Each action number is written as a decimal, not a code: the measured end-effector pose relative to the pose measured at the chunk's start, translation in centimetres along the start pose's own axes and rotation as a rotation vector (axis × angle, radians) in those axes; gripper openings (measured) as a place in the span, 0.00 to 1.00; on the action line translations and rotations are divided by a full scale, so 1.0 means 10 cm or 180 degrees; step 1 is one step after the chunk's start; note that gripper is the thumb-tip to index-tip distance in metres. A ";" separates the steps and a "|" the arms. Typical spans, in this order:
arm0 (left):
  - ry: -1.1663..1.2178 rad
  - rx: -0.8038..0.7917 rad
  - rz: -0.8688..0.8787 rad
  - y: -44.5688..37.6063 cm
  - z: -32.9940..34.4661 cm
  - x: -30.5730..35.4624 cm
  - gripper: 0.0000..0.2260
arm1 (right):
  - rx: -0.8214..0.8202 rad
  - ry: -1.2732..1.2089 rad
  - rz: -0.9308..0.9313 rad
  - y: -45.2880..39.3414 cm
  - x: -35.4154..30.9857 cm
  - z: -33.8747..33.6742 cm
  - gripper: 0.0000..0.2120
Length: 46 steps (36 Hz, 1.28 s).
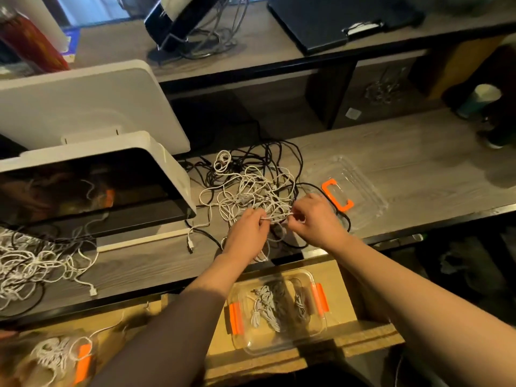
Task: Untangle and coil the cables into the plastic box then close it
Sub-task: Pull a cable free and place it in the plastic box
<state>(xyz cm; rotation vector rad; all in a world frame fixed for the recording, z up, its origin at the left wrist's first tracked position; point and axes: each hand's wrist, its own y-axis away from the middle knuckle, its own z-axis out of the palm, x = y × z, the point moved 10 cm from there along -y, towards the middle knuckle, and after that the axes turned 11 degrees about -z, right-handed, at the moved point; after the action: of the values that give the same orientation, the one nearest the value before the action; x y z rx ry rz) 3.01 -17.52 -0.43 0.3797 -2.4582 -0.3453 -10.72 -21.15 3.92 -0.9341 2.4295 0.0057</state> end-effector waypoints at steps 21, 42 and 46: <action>0.1815 0.0597 -0.0146 -0.54 -1.34 0.70 0.16 | 0.1621 -0.1740 0.0962 -0.80 0.34 -1.20 0.18; 0.2638 0.1011 -0.0798 -0.55 -1.55 0.16 0.12 | 0.0985 -0.2125 0.1106 -0.81 0.69 -1.46 0.12; 0.2877 0.1125 -0.0553 -0.50 -1.71 0.25 0.17 | 0.0955 -0.2029 0.0955 -0.81 0.69 -1.50 0.13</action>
<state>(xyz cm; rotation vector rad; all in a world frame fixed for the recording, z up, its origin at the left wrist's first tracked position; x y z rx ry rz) 12.56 -25.62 12.51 0.7147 -1.5856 0.1805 -17.09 -34.42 14.95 -0.3501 1.8787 0.0394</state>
